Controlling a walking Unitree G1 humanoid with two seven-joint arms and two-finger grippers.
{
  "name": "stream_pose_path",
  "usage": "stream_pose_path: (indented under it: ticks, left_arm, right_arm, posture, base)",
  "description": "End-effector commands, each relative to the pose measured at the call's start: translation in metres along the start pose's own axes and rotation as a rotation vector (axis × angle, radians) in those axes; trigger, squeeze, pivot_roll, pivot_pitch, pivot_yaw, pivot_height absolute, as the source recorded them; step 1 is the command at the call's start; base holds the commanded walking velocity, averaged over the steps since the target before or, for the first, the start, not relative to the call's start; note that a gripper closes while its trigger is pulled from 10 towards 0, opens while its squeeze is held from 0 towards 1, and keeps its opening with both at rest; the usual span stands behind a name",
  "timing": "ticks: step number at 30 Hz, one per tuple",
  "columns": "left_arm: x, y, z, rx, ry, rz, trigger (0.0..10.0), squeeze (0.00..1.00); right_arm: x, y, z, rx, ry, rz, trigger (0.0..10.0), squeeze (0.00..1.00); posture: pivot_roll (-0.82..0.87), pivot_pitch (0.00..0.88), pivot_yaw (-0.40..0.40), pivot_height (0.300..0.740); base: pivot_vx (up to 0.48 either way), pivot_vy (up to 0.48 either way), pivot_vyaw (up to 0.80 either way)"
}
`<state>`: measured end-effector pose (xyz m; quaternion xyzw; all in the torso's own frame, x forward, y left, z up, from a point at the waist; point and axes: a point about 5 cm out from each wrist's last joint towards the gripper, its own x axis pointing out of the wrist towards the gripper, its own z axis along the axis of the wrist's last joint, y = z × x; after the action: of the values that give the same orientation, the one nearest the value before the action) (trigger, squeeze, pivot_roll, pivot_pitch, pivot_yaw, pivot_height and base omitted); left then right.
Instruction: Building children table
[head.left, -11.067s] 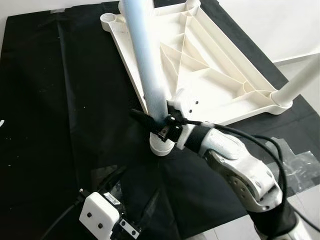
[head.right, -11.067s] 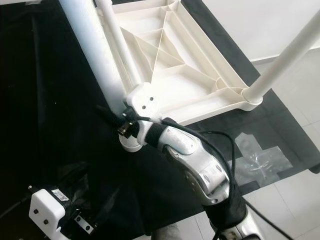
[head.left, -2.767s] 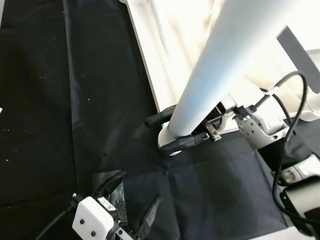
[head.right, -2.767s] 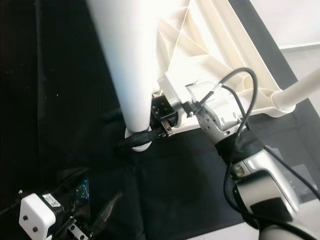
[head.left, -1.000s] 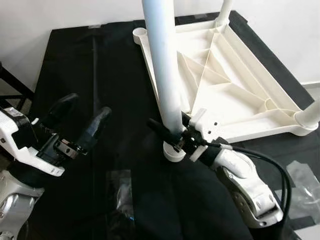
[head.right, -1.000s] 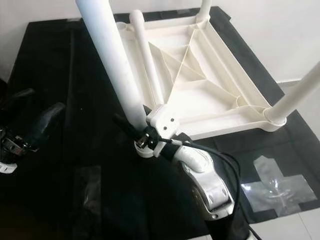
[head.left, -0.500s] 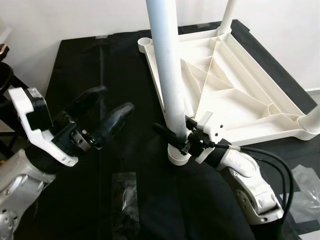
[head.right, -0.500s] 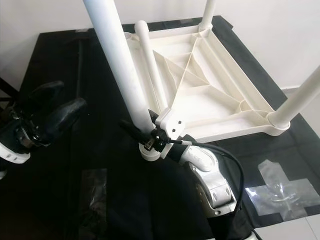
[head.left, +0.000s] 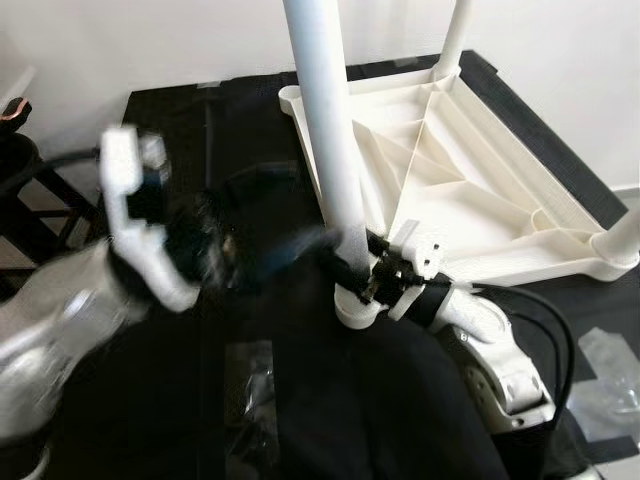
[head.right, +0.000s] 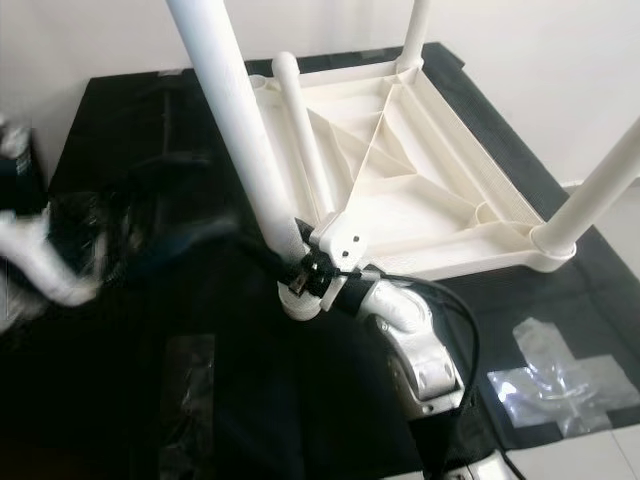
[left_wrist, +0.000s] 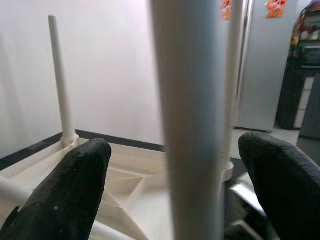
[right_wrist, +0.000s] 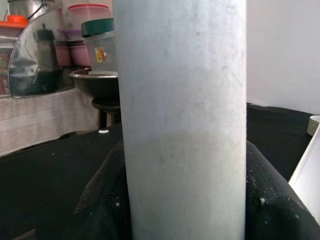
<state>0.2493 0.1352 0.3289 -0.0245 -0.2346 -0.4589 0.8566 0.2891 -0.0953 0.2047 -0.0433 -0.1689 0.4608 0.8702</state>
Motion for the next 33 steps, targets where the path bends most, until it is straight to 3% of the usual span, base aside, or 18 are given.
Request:
stream_pose_path:
  ticks: [1,10,11,14,15,19,25,28,29,31,33]
  left_arm:
    - [0.001,0.003,-0.006,0.012,0.024,0.028,10.0,0.0]
    - [0.013,0.003,-0.005,-0.019,-0.001,-0.036,10.0,0.0]
    - [0.016,0.003,-0.004,-0.031,-0.015,-0.047,4.2,0.0]
    - [0.02,0.003,-0.003,-0.038,-0.029,-0.055,4.2,0.0]
    - [0.023,0.003,-0.002,-0.048,-0.034,-0.071,0.0,0.0]
    - [0.028,0.003,0.003,-0.09,-0.042,-0.12,0.0,0.0]
    - [0.03,0.003,0.003,-0.091,-0.022,-0.149,0.0,0.0]
    - [0.031,0.004,0.004,-0.072,0.001,-0.181,0.0,0.0]
    - [0.031,0.004,0.005,-0.067,0.007,-0.194,0.0,0.0]
    - [0.032,0.005,0.006,-0.061,0.012,-0.204,0.0,0.0]
    - [0.034,0.005,0.007,-0.06,0.017,-0.222,0.0,0.0]
  right_arm:
    - [0.004,0.013,-0.007,0.059,-0.025,0.051,10.0,0.0]
    - [0.005,0.011,-0.006,0.056,-0.033,0.061,10.0,0.0]
    - [0.006,0.011,-0.006,0.057,-0.034,0.063,10.0,0.0]
    - [0.007,0.011,-0.006,0.057,-0.035,0.065,10.0,0.0]
    - [0.007,0.011,-0.006,0.055,-0.035,0.067,10.0,0.0]
    - [0.009,0.01,-0.007,0.051,-0.035,0.072,10.0,0.0]
    - [0.011,0.007,-0.005,0.038,-0.032,0.094,10.0,0.0]
    - [0.017,-0.002,0.004,0.01,-0.013,0.188,10.0,0.0]
    - [0.019,-0.005,0.01,0.008,-0.006,0.256,10.0,1.0]
    - [0.021,-0.007,0.015,0.004,-0.002,0.309,10.0,1.0]
    - [0.024,-0.013,0.031,-0.02,-0.007,0.451,10.0,1.0]
  posture:
    - [-0.02,0.21,0.062,0.74]
    - [-0.01,0.215,0.065,0.74]
    - [-0.01,0.216,0.065,0.74]
    - [-0.01,0.216,0.064,0.74]
    - [-0.01,0.215,0.064,0.74]
    - [-0.01,0.215,0.065,0.74]
    - [-0.01,0.212,0.065,0.74]
    - [-0.01,0.207,0.066,0.74]
    - [-0.01,0.207,0.069,0.74]
    - [-0.01,0.206,0.068,0.74]
    - [-0.01,0.201,0.068,0.74]
  base:
    - [0.0,0.0,0.0]
    - [0.0,0.0,0.0]
    - [0.0,0.0,0.0]
    - [0.0,0.0,0.0]
    - [0.0,0.0,0.0]
    - [0.0,0.0,0.0]
    - [0.0,0.0,0.0]
    - [0.0,0.0,0.0]
    - [0.0,0.0,0.0]
    - [0.0,0.0,0.0]
    - [0.0,0.0,0.0]
